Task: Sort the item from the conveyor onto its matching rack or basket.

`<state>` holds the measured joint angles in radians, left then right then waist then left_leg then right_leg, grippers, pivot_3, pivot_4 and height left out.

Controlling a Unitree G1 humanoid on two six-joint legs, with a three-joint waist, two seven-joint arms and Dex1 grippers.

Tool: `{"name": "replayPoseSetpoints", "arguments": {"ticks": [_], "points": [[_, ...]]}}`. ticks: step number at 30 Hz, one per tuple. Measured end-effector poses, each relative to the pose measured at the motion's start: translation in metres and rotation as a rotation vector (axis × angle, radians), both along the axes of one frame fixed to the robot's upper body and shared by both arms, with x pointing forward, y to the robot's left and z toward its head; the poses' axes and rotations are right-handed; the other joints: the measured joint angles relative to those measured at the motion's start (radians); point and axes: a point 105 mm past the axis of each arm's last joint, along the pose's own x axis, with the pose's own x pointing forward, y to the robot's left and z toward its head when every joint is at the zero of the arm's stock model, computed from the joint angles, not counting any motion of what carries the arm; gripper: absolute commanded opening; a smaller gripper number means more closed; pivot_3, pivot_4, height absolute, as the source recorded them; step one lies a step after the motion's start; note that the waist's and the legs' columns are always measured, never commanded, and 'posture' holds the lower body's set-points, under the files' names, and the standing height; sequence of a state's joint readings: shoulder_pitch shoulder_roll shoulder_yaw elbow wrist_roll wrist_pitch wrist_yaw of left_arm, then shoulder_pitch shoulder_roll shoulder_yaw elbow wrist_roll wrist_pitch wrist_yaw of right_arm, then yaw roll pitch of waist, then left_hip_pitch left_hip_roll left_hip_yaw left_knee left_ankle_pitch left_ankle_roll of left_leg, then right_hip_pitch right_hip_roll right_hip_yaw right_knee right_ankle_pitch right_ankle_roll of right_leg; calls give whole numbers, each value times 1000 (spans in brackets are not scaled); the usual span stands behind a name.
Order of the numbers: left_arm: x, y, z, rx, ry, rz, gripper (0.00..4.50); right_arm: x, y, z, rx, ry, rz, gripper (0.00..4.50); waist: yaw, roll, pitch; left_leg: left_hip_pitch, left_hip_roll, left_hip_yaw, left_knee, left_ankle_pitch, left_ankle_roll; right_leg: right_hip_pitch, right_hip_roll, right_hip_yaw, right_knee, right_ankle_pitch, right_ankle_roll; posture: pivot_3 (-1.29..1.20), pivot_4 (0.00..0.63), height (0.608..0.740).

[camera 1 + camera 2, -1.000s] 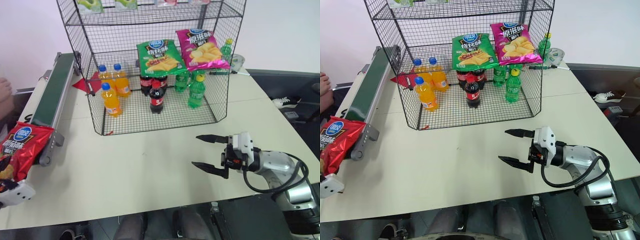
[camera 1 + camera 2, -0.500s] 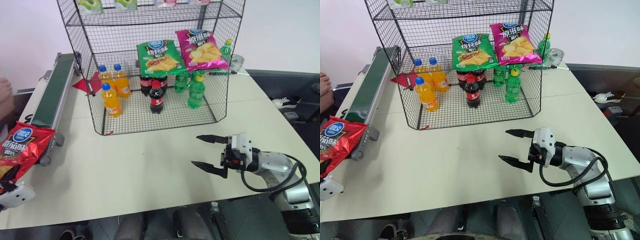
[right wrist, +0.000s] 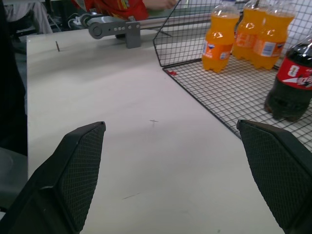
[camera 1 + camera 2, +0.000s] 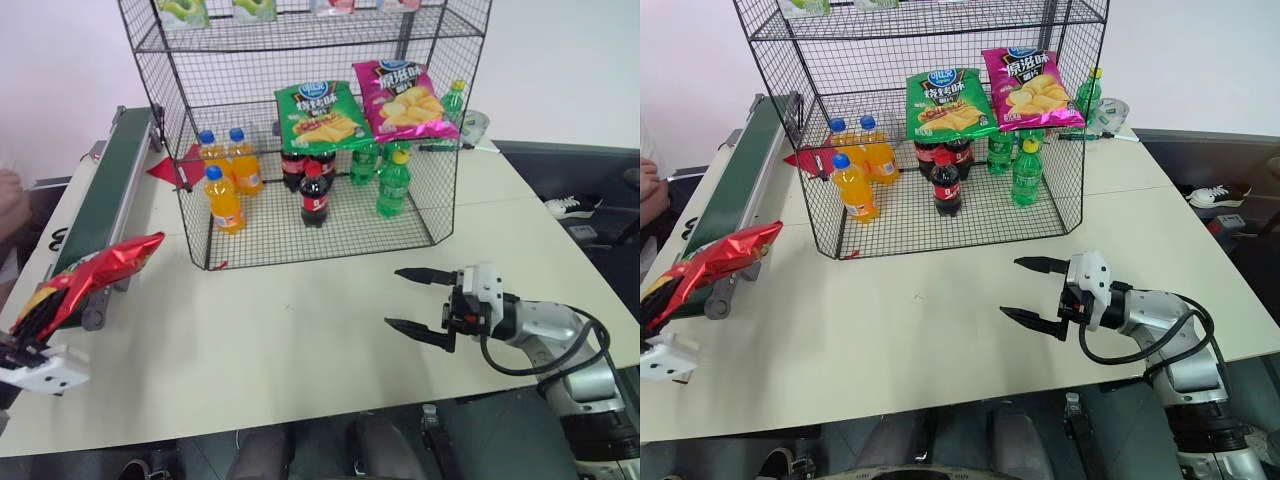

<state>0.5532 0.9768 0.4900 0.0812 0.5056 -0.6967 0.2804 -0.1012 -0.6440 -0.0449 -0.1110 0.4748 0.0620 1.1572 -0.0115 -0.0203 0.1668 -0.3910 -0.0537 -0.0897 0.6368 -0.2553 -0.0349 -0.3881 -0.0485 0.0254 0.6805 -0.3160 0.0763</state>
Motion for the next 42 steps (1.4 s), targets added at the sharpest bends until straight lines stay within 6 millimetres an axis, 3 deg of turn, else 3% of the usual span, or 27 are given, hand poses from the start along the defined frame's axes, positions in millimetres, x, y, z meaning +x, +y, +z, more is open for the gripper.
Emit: {"name": "replayPoseSetpoints", "arguments": {"ticks": [9, 16, 25, 28, 35, 39, 42], "points": [[17, -62, 43, 36, -73, -195, 48, 13, -16, 8, 10, -30, -69, 4500, 0, 0, 0, 0, 0, 1, 0, 0, 0, 0, 0, 0, 0, 0, 0, 0, 150, 740], [51, -100, 72, 6, -194, -262, 48, 13, -23, 10, 21, -40, -105, 4500, 2, 2, 1, 0, 0, 1, 2, 0, 0, 1, 1, 0, 1, 0, 0, 0, 150, 740], [94, -116, 102, 7, -312, -188, 48, 17, -23, 48, 149, -131, -164, 4500, -2, 2, 1, 0, 1, 1, 2, 0, 0, 0, 2, 0, 2, 0, 0, 0, 150, 740], [106, -118, 101, 12, -316, -173, 48, 17, -23, 48, 159, -126, -176, 4500, 0, 2, 1, -1, 1, 1, 3, 0, 0, -1, 2, 0, 2, 0, 1, 0, 150, 740], [143, -119, 127, 2, -431, -119, 48, 18, -19, 44, 165, -113, -186, 4500, 4, 2, 1, -1, 0, 1, 7, 0, 0, 1, 2, 0, 4, 1, 1, 0, 150, 740], [164, -121, 114, -8, -413, -93, 48, 21, -15, 45, 167, -122, -177, 4500, -3, 2, 1, -2, 0, 2, 7, 0, 1, -1, 2, 0, 4, 1, 2, 0, 150, 740], [177, -112, 106, -16, -401, -37, 48, 22, -16, 45, 163, -123, -184, 4500, -2, 1, 1, -3, 0, 1, 7, 0, 1, -2, 3, 0, 5, 1, 2, 0, 150, 740]]}}
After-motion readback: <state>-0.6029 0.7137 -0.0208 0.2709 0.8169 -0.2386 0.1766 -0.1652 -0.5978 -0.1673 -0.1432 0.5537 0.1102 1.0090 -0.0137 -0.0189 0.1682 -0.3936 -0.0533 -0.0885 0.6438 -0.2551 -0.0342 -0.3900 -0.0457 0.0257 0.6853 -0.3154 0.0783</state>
